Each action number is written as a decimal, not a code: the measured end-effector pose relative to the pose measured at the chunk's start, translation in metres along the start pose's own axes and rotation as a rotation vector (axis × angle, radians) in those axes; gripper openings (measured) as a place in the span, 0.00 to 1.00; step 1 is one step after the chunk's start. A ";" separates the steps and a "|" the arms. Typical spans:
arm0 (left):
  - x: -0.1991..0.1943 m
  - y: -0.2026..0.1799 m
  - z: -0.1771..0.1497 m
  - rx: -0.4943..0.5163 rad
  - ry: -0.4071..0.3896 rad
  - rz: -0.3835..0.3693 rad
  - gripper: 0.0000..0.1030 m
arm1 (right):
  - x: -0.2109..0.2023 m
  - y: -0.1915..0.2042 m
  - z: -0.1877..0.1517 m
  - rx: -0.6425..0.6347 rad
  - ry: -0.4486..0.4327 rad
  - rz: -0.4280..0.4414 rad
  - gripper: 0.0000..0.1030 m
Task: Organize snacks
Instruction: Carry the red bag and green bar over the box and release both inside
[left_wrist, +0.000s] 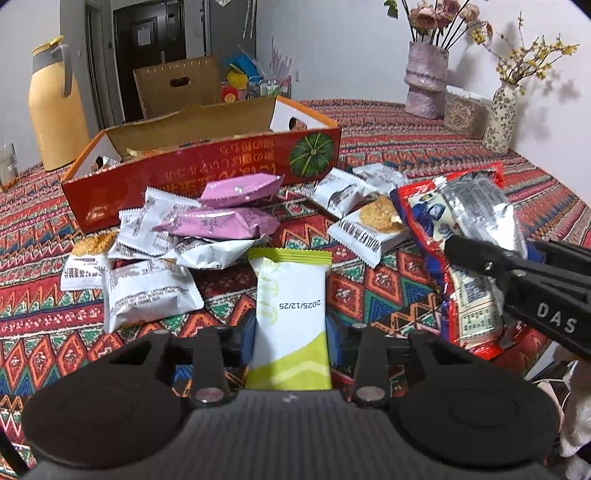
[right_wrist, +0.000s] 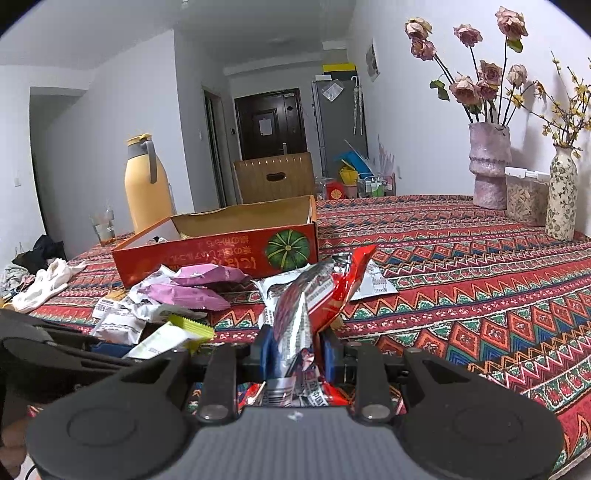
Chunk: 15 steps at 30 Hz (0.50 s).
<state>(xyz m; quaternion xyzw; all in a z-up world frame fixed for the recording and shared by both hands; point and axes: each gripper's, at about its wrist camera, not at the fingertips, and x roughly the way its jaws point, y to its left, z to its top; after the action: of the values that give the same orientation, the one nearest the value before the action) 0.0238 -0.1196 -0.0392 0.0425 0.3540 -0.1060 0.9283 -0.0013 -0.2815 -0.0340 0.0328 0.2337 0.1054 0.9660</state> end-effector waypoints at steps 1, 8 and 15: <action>-0.003 0.000 0.001 -0.001 -0.008 -0.002 0.36 | -0.001 0.001 0.001 -0.003 -0.002 0.000 0.25; -0.026 0.006 0.014 -0.021 -0.072 -0.035 0.36 | -0.003 0.014 0.013 -0.026 -0.030 0.002 0.25; -0.043 0.015 0.037 -0.035 -0.155 -0.038 0.36 | 0.005 0.026 0.031 -0.040 -0.057 0.006 0.25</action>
<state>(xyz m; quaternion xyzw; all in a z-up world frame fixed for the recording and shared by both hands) 0.0203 -0.1040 0.0169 0.0113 0.2834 -0.1204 0.9513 0.0124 -0.2556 -0.0064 0.0171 0.2038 0.1119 0.9724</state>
